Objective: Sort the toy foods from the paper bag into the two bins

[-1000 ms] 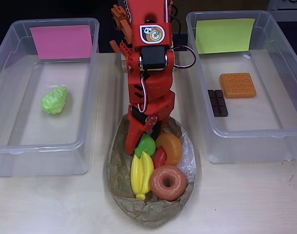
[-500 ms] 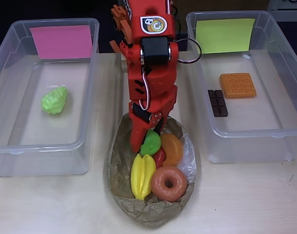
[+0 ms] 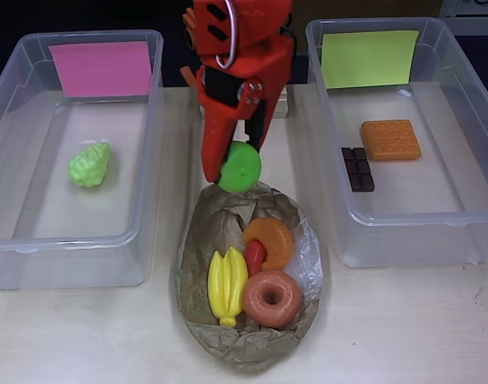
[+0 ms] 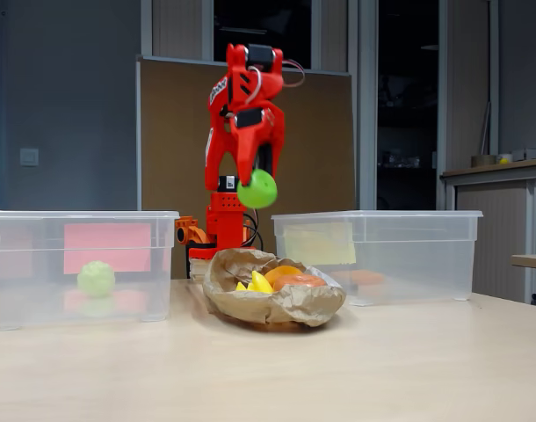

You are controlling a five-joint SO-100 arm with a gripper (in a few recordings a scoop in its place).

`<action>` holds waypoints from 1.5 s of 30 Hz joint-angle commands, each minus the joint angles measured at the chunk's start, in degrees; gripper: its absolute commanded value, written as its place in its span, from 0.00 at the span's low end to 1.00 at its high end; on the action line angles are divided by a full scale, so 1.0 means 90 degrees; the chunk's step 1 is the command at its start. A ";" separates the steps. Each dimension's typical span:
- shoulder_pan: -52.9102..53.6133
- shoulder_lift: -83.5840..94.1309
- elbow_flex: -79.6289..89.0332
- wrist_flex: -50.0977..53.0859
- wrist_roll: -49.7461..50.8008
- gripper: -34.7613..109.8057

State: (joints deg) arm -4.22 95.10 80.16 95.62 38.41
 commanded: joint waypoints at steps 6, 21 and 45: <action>0.1709 0.1553 0.0508 0.0029 -0.0635 0.41; 0.4775 -0.1045 0.0029 -0.0684 -0.2744 0.38; 0.4775 -0.3213 0.0078 -0.1611 -0.4170 0.48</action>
State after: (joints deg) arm 38.58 64.69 81.47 81.21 1.93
